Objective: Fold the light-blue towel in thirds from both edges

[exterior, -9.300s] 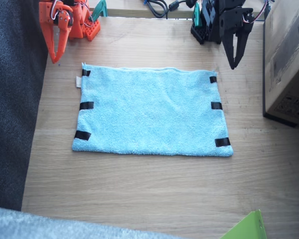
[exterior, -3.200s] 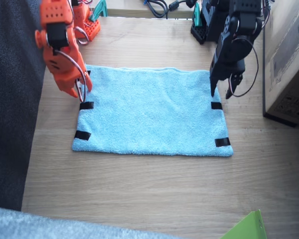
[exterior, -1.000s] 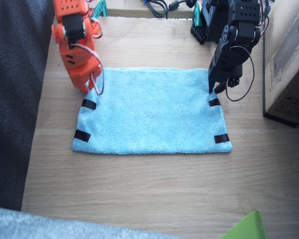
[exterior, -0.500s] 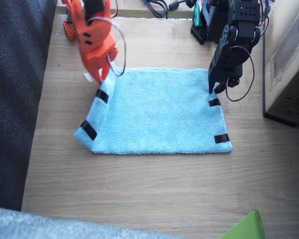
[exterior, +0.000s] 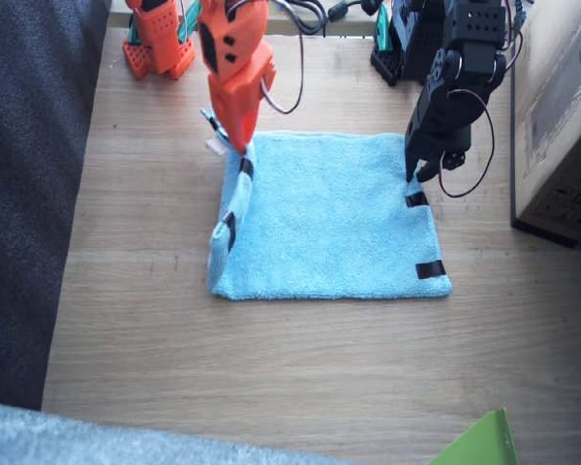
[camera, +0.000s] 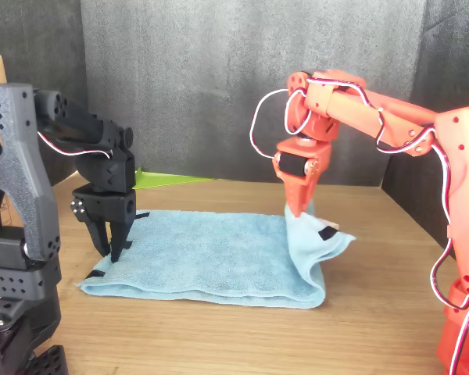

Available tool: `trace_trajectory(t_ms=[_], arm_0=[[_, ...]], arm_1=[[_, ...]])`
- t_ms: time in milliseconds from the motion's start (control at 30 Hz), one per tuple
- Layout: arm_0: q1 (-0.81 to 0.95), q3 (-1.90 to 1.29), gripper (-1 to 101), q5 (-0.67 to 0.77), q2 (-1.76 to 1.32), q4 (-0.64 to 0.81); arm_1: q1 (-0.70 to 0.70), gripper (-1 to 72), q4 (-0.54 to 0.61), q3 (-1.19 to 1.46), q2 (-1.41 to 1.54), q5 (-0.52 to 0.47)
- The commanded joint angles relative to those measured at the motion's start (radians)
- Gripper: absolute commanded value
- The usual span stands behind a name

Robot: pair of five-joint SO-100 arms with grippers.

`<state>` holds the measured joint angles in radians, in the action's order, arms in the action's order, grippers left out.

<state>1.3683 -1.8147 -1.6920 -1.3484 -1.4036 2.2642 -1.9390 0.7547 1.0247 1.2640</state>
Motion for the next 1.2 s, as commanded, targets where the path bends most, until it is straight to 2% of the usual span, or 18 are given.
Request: trace_trajectory(t_ms=[0,133,267,300,367,467,667,867,1000,1167], arm_0=[[0.015,-0.015,0,0.000,-0.038,-0.003],[0.017,-0.029,0,0.003,-0.052,0.005],[0.018,-0.034,0,0.006,-0.058,0.008],[0.018,-0.034,0,0.006,-0.058,0.008],[0.017,-0.034,0,0.006,-0.058,0.008],[0.015,-0.032,0,0.006,-0.057,0.008],[0.012,-0.026,0,0.006,-0.052,0.008],[0.002,-0.026,0,0.008,-0.057,0.008],[-0.012,-0.018,0,0.006,-0.081,0.000],[-0.060,0.028,0,0.002,-0.161,-0.078]], arm_1=[[0.029,-0.1,-0.008,-0.067,-0.008,0.003],[0.058,-0.1,-0.008,-0.147,-0.084,0.003],[0.109,7.1,-0.008,-0.218,-0.155,-0.005],[0.124,11.0,-0.008,-0.235,-0.167,-0.008],[0.155,24.2,-0.008,-0.253,-0.173,-0.018],[0.178,30.7,-0.008,-0.262,-0.149,-0.025],[0.137,30.1,-0.008,-0.245,-0.063,-0.025],[-0.129,26.3,-0.008,-0.127,-0.037,0.046],[-0.295,24.3,-0.005,-0.005,-0.029,0.028],[-0.359,24.6,-0.005,0.057,0.017,0.011]])
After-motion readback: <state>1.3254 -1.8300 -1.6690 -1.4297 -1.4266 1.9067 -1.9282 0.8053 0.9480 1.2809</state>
